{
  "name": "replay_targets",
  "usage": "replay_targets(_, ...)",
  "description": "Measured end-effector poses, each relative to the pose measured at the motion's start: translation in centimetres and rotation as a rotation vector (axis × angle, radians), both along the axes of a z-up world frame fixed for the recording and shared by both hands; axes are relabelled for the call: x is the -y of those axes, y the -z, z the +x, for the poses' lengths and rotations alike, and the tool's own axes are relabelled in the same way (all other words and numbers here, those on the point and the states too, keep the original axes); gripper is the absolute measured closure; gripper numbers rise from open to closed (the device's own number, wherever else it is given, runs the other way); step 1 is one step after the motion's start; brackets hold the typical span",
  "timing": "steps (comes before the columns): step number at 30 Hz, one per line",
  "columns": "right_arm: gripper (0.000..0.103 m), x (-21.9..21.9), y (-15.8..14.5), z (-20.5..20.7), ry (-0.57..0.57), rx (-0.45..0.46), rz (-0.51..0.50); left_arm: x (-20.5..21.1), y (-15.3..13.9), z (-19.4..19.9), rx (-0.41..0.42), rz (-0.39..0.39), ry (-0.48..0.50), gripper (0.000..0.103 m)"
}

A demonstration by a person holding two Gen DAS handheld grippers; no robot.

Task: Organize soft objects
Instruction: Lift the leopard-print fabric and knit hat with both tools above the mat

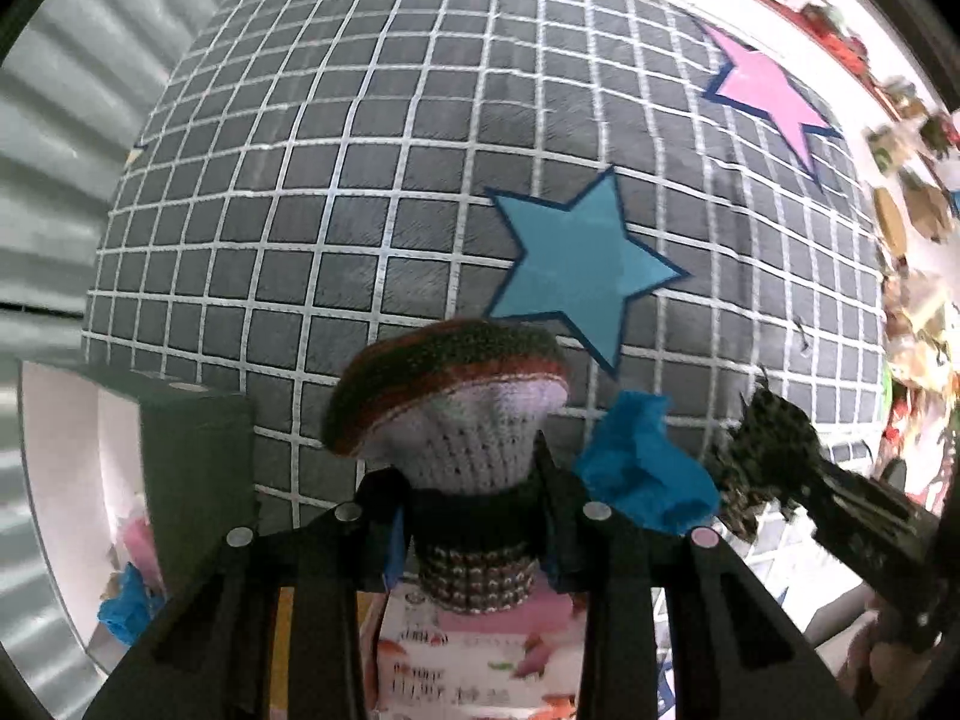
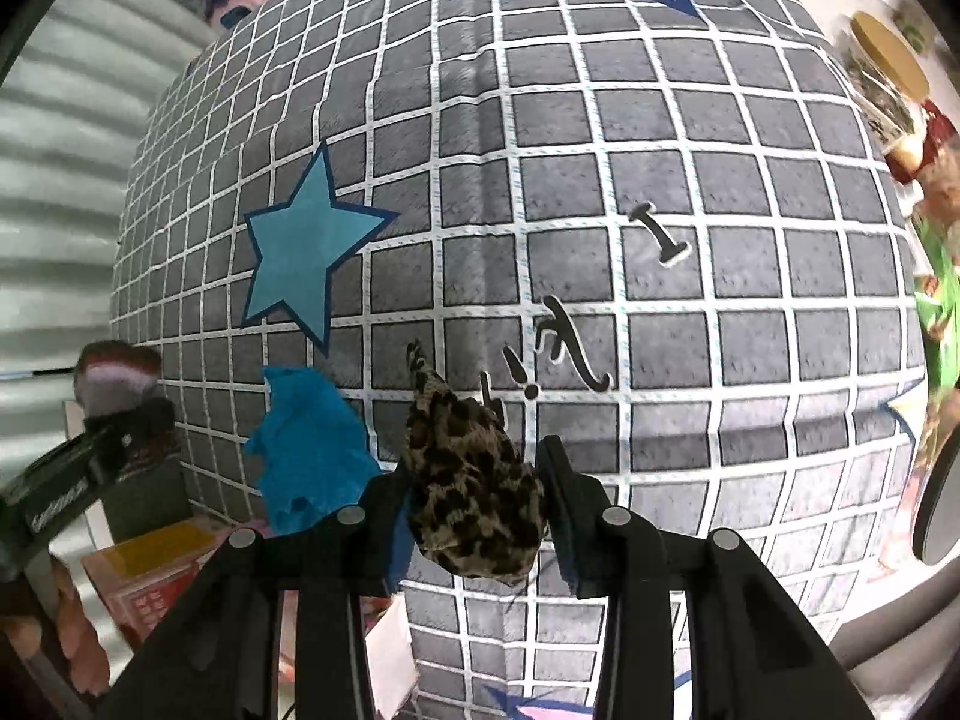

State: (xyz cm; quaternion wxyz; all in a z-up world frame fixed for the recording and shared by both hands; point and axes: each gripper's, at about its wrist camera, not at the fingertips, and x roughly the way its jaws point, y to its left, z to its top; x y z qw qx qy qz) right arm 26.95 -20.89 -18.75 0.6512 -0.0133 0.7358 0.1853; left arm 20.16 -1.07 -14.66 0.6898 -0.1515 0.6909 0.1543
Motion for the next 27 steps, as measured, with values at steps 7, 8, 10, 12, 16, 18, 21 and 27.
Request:
replay_targets(7, 0.042, 0.9, 1.0, -1.1, -0.008, -0.048, -0.015, 2.3, -3.7, -2.1, 0.016, -0.022, 0.033, 0.067)
replay_targets(8, 0.037, 1.0, 1.2, -1.4, -0.010, -0.042, -0.031, 2.5, -3.7, -2.2, 0.016, -0.026, 0.036, 0.067)
replay_targets(10, 0.037, 0.7, 1.8, -1.8, -0.025, -0.032, -0.046, 3.0, -4.0, -3.1, 0.015, -0.031, 0.041, 0.067)
replay_targets(12, 0.037, 0.2, 2.5, -2.0, -0.035, -0.033, -0.059, 3.0, -3.9, -3.5, 0.010, -0.036, 0.046, 0.067)
replay_targets(16, 0.036, -0.8, 3.3, -1.3, -0.016, 0.005, -0.062, 3.8, -4.4, -4.3, 0.005, -0.021, 0.066, 0.066)
replay_targets(18, 0.036, -1.5, 3.9, -0.9, -0.002, -0.003, -0.053, 4.2, -4.7, -4.6, 0.008, -0.011, 0.076, 0.066)
replay_targets(21, 0.049, -2.2, 4.0, -0.7, -0.017, 0.001, -0.054, 4.7, -5.3, -5.0, 0.015, -0.001, 0.090, 0.066)
replay_targets(27, 0.083, -1.5, 2.6, -0.7, 0.028, -0.036, 0.043, 5.4, -6.3, -5.6, 0.041, 0.001, 0.110, 0.066)
